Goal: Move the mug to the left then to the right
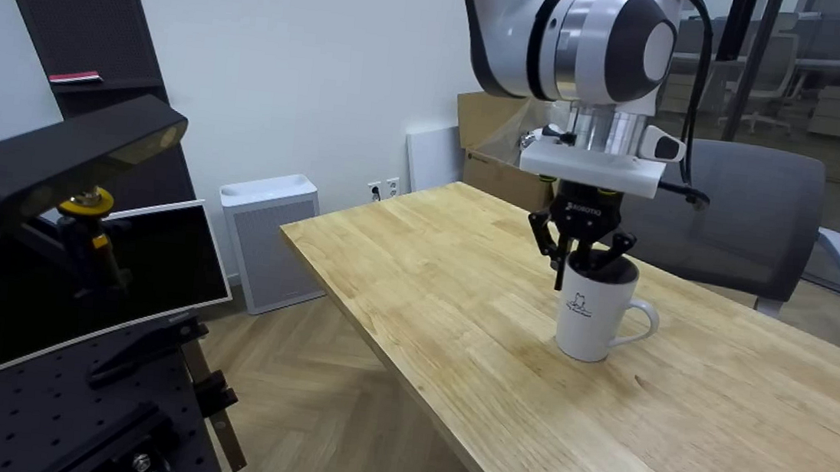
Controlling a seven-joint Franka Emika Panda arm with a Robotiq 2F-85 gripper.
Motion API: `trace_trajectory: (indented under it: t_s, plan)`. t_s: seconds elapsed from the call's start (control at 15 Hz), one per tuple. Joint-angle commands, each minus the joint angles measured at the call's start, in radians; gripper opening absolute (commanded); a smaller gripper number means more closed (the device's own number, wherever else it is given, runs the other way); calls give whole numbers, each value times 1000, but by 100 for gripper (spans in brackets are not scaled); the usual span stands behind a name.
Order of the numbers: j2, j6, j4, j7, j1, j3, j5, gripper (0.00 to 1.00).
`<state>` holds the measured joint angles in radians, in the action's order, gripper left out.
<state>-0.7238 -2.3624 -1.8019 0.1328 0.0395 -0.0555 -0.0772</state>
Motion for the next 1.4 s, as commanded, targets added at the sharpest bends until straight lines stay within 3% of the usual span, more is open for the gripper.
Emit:
trace_trajectory:
  t_s: [0.0,0.6,1.33]
  plan:
    - [-18,9,34,-28,23,25,-29,36]
    - [-25,14,43,-121,103,94,-138,96]
    - [-21,77,77,-192,160,120,-194,100]
